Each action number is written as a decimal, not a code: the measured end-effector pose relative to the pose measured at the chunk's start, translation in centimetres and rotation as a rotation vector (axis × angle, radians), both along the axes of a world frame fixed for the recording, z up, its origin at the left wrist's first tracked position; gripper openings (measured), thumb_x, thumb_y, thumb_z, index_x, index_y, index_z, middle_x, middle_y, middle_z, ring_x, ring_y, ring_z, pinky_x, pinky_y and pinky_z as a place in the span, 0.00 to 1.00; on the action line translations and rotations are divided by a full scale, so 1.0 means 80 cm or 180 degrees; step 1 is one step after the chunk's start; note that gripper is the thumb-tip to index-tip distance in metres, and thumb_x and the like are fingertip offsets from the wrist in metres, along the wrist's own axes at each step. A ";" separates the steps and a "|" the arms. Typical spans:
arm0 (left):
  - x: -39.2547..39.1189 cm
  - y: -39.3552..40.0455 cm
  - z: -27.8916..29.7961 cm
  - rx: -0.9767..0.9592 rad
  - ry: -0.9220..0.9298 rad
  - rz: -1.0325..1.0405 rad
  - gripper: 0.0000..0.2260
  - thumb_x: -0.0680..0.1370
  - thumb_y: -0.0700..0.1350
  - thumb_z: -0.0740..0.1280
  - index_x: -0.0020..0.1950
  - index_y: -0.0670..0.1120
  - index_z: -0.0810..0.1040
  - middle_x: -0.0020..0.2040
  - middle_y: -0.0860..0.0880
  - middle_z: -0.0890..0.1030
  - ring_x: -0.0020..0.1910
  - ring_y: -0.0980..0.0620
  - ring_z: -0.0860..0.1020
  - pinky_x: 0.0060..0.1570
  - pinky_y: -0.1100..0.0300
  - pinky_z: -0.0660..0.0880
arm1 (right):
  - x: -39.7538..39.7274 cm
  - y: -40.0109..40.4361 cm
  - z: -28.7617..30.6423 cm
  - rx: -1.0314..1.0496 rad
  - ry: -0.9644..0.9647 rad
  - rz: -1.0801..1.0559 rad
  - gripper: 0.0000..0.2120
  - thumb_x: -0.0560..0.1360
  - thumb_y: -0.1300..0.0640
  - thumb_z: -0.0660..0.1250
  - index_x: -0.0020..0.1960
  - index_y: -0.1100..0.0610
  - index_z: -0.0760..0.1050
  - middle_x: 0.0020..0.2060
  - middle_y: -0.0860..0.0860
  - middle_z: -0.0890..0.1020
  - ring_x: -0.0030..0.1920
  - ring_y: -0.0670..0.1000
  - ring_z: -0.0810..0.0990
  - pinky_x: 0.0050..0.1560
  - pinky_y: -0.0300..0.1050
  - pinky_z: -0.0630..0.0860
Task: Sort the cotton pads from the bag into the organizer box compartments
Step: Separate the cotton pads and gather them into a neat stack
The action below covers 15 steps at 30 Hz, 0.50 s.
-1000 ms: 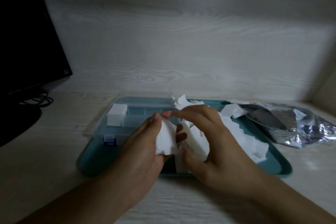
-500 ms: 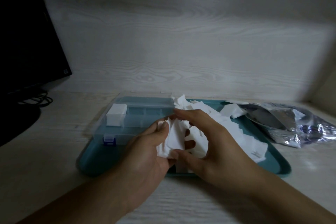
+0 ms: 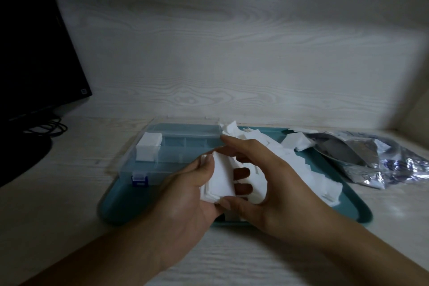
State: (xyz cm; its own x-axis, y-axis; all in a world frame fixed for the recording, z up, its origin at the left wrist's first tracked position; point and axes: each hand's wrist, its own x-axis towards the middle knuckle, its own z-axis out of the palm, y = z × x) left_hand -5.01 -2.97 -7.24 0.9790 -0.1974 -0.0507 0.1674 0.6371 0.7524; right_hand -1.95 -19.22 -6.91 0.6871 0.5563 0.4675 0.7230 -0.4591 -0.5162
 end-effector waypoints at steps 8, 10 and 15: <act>-0.001 0.000 -0.001 0.0141 -0.0164 -0.0080 0.19 0.80 0.47 0.58 0.70 0.49 0.74 0.59 0.37 0.82 0.52 0.38 0.82 0.41 0.50 0.81 | -0.003 0.003 -0.002 -0.0016 0.0095 -0.0026 0.43 0.68 0.51 0.78 0.76 0.45 0.59 0.65 0.33 0.71 0.65 0.31 0.67 0.61 0.22 0.60; -0.001 -0.001 -0.001 0.0050 -0.0133 -0.0073 0.19 0.81 0.48 0.57 0.70 0.48 0.75 0.60 0.38 0.82 0.55 0.39 0.82 0.42 0.50 0.82 | -0.002 0.003 -0.002 0.0014 0.0096 -0.0035 0.42 0.68 0.52 0.78 0.76 0.45 0.59 0.65 0.35 0.72 0.64 0.31 0.68 0.60 0.22 0.61; 0.000 -0.001 -0.002 0.0093 -0.0043 0.0002 0.18 0.79 0.50 0.59 0.61 0.44 0.81 0.53 0.36 0.84 0.47 0.40 0.84 0.39 0.50 0.82 | -0.001 0.003 -0.003 0.0041 0.0123 -0.0010 0.44 0.68 0.48 0.78 0.76 0.44 0.57 0.65 0.35 0.72 0.66 0.34 0.68 0.63 0.24 0.61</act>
